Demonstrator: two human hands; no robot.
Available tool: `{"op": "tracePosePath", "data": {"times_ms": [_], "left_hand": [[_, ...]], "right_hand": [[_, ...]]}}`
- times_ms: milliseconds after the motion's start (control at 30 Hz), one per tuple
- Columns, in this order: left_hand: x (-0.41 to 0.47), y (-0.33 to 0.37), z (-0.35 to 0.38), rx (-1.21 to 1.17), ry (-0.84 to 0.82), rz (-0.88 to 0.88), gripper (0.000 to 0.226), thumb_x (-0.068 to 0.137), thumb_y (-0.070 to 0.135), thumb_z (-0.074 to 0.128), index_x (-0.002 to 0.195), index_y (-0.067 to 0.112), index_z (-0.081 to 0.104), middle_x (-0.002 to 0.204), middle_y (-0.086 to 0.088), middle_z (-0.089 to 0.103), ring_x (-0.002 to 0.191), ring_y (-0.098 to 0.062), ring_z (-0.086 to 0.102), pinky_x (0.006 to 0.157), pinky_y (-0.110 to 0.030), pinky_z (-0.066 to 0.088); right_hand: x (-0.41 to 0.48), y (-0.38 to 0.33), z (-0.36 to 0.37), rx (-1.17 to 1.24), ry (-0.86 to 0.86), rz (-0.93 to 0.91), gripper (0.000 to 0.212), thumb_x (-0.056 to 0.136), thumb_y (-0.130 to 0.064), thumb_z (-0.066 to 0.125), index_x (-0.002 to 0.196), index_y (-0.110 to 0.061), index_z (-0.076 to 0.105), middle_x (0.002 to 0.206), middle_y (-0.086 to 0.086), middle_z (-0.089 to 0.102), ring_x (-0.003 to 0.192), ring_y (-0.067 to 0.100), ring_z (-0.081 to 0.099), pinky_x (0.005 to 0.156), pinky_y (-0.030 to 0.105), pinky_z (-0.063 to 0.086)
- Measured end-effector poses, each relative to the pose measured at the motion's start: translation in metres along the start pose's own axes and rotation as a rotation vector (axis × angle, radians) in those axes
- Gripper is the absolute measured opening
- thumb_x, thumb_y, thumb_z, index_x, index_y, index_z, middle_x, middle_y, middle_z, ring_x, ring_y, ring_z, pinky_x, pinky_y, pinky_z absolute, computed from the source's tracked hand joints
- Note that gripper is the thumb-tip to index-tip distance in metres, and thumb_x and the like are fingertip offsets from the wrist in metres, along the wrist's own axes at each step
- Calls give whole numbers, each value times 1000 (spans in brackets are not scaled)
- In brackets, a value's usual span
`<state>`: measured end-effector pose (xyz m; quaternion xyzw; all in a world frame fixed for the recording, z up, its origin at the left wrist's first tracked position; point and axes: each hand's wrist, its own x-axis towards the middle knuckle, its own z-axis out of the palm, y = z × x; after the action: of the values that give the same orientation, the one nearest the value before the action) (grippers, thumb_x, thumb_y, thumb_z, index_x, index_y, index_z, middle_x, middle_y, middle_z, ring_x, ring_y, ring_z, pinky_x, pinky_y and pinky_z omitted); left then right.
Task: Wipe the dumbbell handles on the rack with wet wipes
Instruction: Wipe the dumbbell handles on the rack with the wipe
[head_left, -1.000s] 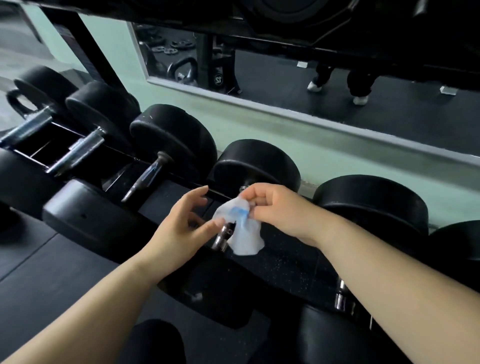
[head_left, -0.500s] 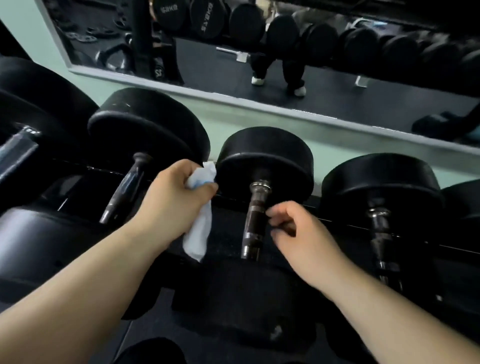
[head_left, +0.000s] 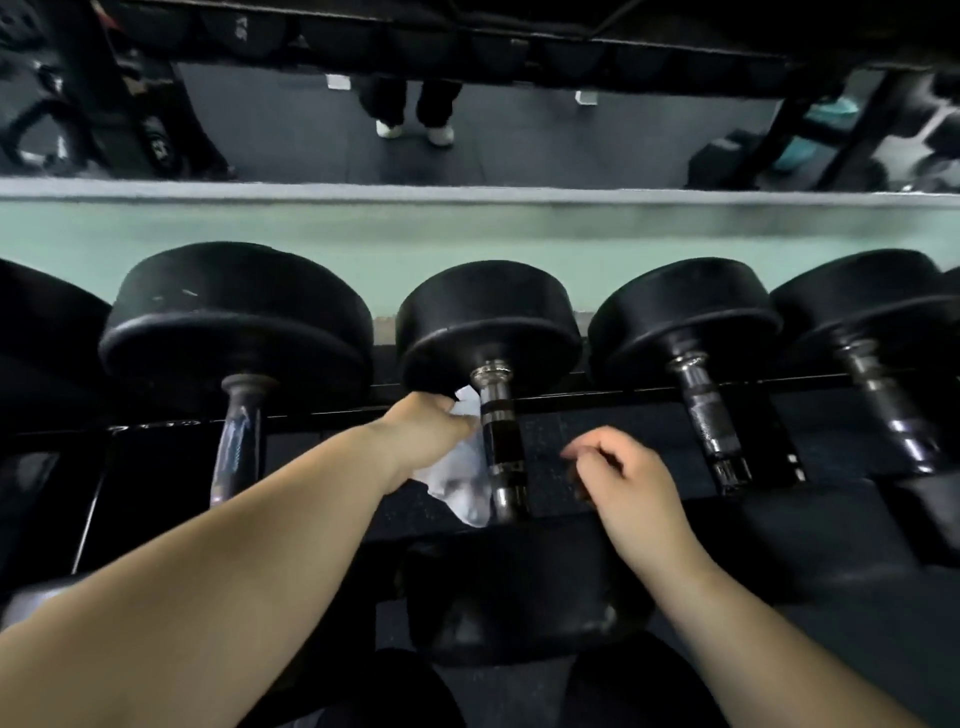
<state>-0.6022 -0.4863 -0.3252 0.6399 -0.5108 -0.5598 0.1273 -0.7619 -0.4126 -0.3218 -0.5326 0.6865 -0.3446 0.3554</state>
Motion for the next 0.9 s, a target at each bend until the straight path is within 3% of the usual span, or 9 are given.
{"op": "tracePosePath", "data": {"times_ms": [133,267,367,467,500,600,667,800,900], "left_hand": [[5,4,0,-325,27,-92,52,91,50,41,110,5,60,116,-16,62,106,-30,58,99,-41,44],[11,-4,11,-310,-34,2,24,94,26,47,103,7,58,95,-10,66,82,-20,64,69,-29,55],[11,-7,18,-204,12,71,25,90,12,54,114,7,51,105,-13,63,88,-23,63,67,-27,54],[3,-5,21,64,85,198,6,86,10,57,87,16,55,95,-10,62,87,-25,61,76,-31,54],[2,-6,24,179,76,248,16,85,10,58,74,19,51,86,-4,59,82,-23,57,75,-22,50],[-7,-3,30,425,27,346,29,82,11,62,59,20,47,69,8,47,72,-14,45,51,-3,31],[1,0,21,414,89,321,23,81,12,63,63,17,51,71,1,52,69,-16,49,50,-5,33],[15,7,8,52,191,186,3,86,7,56,85,7,59,97,-16,63,91,-29,64,84,-36,53],[9,5,8,2,17,132,9,86,1,57,83,9,58,91,-10,64,86,-21,64,74,-30,56]], "right_hand": [[1,4,0,38,10,-17,22,85,-11,48,72,-23,59,61,-5,54,59,10,47,51,14,34],[2,9,3,41,1,-59,20,84,-12,49,70,-21,60,61,-6,56,59,7,49,53,15,36],[2,8,2,24,33,-85,23,83,-11,48,66,-22,59,61,-7,57,61,2,50,55,9,37],[0,6,1,11,43,-94,25,84,-10,48,64,-22,57,60,-7,57,63,1,50,55,8,37],[0,6,1,0,41,-96,25,84,-10,48,63,-22,56,60,-8,57,63,0,50,55,8,37],[0,8,1,-16,35,-110,24,84,-9,48,64,-20,56,59,-7,56,61,-2,50,54,9,37],[1,10,1,-3,22,-112,21,84,-10,48,68,-17,59,60,-6,56,61,1,50,55,11,37],[1,9,-1,48,-3,-94,20,83,-12,46,70,-16,60,59,-5,56,57,1,48,51,11,37],[1,10,-1,55,-14,-95,22,83,-12,46,68,-19,59,59,-6,56,57,1,49,51,11,37]]}}
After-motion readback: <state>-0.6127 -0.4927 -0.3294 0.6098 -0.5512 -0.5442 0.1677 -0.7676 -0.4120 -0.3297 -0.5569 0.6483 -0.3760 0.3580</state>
